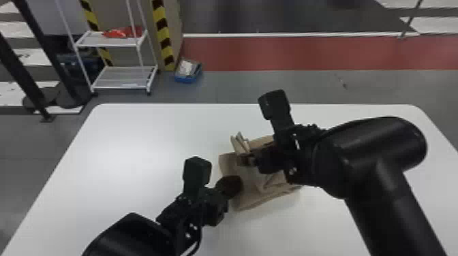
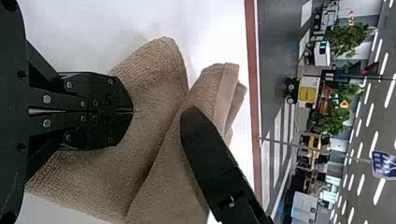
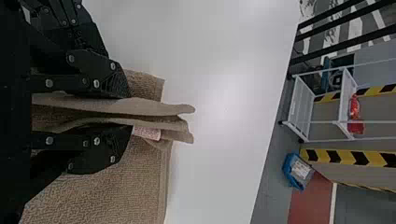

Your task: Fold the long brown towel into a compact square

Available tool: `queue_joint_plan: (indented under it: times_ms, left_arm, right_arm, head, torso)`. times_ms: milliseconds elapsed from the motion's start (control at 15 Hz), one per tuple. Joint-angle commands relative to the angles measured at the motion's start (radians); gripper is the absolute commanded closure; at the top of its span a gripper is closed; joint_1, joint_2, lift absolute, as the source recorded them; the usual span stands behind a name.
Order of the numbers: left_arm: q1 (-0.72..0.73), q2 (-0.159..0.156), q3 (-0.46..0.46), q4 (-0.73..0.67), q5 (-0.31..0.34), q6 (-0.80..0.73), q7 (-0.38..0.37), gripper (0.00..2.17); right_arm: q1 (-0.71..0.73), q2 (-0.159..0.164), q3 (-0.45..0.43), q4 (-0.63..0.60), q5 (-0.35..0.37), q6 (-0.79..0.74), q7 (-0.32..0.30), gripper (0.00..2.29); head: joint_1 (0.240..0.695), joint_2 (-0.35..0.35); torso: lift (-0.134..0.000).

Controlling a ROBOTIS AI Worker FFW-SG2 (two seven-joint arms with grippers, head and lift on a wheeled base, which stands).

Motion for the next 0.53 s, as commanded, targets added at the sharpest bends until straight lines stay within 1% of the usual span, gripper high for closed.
queue_joint_plan:
  times_ms: [0, 133, 200, 333, 467]
  left_arm:
    - [0.002, 0.000, 0.001, 0.004, 0.000, 0.001, -0.002, 1.97]
    - [0.000, -0.001, -0.001, 0.007, 0.000, -0.002, -0.002, 1.97]
    - [0.000, -0.001, -0.002, 0.007, 0.000, -0.005, -0.002, 1.97]
    - [0.000, -0.003, -0.004, 0.007, 0.000, -0.005, -0.003, 1.97]
    - [0.000, -0.003, -0.006, 0.004, 0.000, -0.008, -0.003, 1.97]
  right_arm:
    - [0.052, -0.003, -0.057, -0.074, -0.039, -0.029, 0.002, 0.03]
    - [0.090, -0.011, -0.098, -0.139, -0.070, -0.032, 0.002, 0.06]
    - [0.121, -0.017, -0.140, -0.177, -0.098, -0.029, 0.003, 0.06]
    - [0.178, -0.032, -0.209, -0.251, -0.128, -0.032, 0.017, 0.06]
    - [0.248, -0.057, -0.276, -0.326, -0.142, -0.026, 0.025, 0.07]
  head:
    - [0.695, 0.038]
    - [0.695, 0.037]
    - [0.695, 0.034]
    - [0.695, 0.023]
    - [0.695, -0.007]
  torso:
    - [-0.118]
    - [-0.118]
    - [-0.118]
    - [-0.118]
    - [-0.118]
